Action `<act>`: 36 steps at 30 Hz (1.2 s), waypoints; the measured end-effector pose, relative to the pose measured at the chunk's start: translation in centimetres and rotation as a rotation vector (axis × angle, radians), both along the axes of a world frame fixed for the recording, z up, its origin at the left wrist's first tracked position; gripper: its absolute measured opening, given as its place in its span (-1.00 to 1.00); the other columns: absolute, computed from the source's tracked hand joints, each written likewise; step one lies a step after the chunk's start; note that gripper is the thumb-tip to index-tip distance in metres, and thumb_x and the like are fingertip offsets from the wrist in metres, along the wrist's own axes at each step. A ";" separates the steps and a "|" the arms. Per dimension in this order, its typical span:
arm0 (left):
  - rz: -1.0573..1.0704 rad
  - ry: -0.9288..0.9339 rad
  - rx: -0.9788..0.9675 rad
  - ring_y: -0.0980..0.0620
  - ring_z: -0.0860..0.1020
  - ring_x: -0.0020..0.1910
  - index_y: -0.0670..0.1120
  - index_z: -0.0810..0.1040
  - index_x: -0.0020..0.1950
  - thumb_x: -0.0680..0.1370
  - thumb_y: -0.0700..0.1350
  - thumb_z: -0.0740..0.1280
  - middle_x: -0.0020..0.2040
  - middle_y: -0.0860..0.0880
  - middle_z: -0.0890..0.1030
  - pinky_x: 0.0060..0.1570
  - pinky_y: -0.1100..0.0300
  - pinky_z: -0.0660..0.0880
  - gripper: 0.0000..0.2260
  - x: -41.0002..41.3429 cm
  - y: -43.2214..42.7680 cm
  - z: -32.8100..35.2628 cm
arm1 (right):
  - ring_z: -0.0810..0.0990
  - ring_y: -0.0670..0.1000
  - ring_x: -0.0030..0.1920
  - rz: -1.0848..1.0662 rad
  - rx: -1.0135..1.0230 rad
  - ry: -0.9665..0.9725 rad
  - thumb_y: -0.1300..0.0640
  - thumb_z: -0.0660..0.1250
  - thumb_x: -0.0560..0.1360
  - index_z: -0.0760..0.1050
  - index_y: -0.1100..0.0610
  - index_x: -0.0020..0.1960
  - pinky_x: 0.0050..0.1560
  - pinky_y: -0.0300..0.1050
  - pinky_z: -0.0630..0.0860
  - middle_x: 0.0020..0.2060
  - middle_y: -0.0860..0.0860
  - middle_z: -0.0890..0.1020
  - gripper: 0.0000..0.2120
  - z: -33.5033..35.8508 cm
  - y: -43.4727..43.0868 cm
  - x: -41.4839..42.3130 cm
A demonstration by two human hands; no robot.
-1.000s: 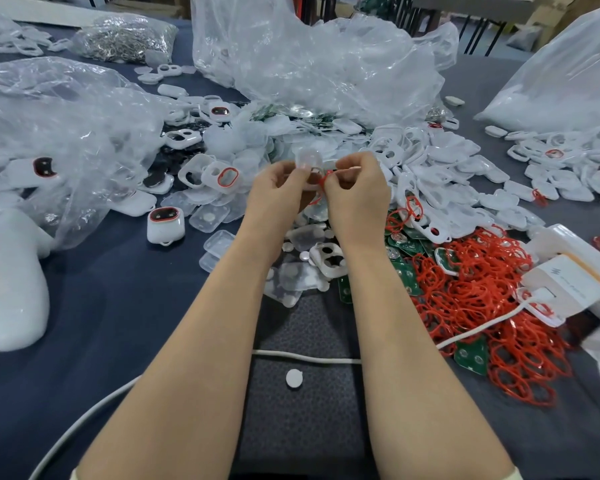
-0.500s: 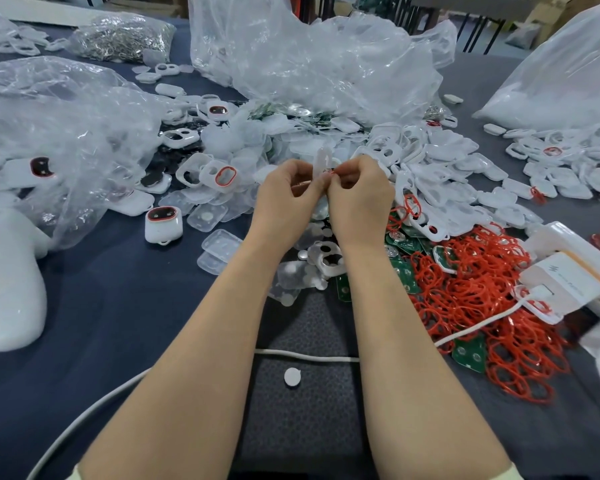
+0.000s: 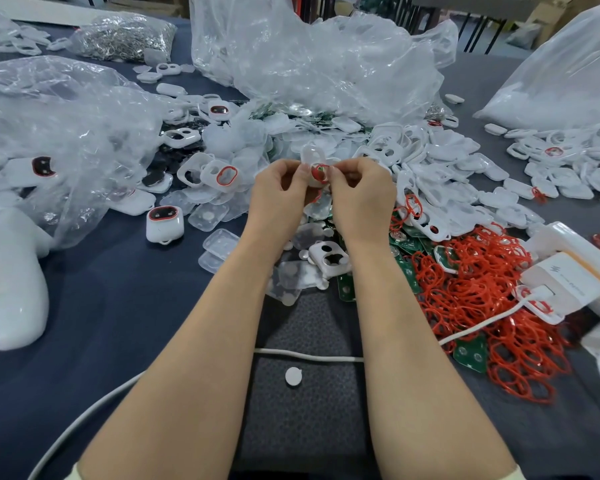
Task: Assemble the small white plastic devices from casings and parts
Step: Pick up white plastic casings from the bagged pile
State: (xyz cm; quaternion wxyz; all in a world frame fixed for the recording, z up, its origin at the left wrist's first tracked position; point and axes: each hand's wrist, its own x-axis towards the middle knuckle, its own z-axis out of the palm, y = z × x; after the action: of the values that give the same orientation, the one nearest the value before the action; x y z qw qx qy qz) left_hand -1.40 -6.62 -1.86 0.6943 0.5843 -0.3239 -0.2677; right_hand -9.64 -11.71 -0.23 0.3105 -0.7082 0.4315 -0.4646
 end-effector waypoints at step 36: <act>-0.009 0.121 -0.045 0.14 0.65 -0.24 -0.15 0.57 -0.12 0.63 -0.22 0.22 -0.25 -0.01 0.66 -0.13 0.31 0.55 -0.82 0.2 0.4 0.0 | 0.45 -0.18 -0.28 -0.001 -0.010 -0.024 0.22 0.34 0.52 0.54 0.22 -0.10 -0.23 -0.50 0.34 -0.31 -0.11 0.50 -0.94 -0.3 1.0 0.9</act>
State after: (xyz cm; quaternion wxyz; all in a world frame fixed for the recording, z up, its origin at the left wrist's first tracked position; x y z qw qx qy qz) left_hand -1.19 -6.23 -1.83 0.7242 0.5500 -0.2900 -0.2983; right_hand -8.78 -10.71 -0.53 0.3118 -0.7039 0.4259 -0.4753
